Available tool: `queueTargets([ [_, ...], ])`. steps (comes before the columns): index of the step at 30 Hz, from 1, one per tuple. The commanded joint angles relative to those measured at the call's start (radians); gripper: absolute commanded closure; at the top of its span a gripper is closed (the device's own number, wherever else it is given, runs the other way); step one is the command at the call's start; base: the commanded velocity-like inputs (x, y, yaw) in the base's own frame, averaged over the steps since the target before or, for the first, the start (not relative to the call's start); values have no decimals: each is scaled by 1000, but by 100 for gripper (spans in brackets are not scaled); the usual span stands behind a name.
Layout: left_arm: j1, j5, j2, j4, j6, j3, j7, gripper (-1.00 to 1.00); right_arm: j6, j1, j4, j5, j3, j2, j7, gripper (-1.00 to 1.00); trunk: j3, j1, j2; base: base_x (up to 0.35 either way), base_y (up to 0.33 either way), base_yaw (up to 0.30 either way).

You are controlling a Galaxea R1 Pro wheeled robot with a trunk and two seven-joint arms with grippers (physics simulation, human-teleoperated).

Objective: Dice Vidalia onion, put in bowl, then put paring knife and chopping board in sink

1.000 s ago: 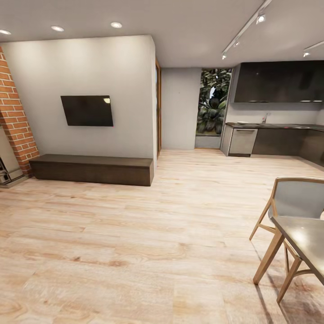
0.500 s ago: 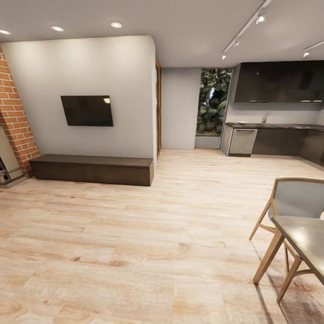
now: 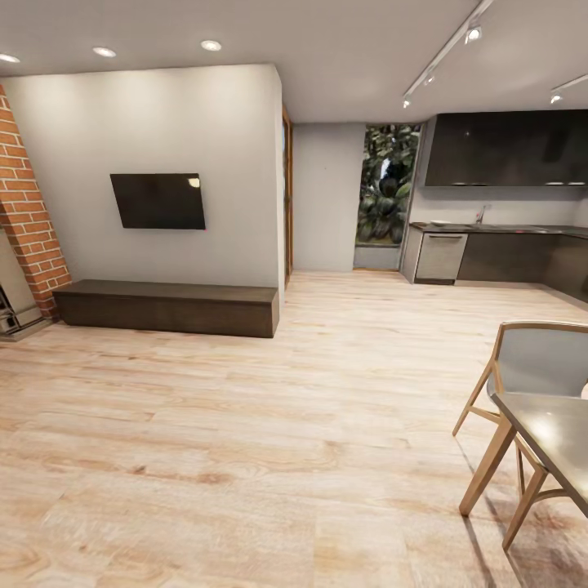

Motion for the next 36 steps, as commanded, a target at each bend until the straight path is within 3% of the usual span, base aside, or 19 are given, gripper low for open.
queueTargets([
  [1, 0, 1, 1, -21, 0, 0, -1, -100, -3, 0, -15, 0, -1, 0, 0, -100, -1, 0, 0, 0, 0, 0],
  [25, 0, 0, 13, -427, -54, -2, -2, -100, -3, 0, -313, 2, -1, -1, -14, -100, -1, 0, 0, 0, 0, 0],
  [29, 0, -2, 17, -434, -70, -6, 2, -100, -4, 0, -312, 3, -1, -1, -14, -100, -1, 0, 0, 0, 0, 0],
  [36, 0, 2, 42, -389, -89, 4, 0, -100, -89, 0, -302, 1, -2, -4, -14, -100, -1, 0, 0, 0, 0, 0],
])
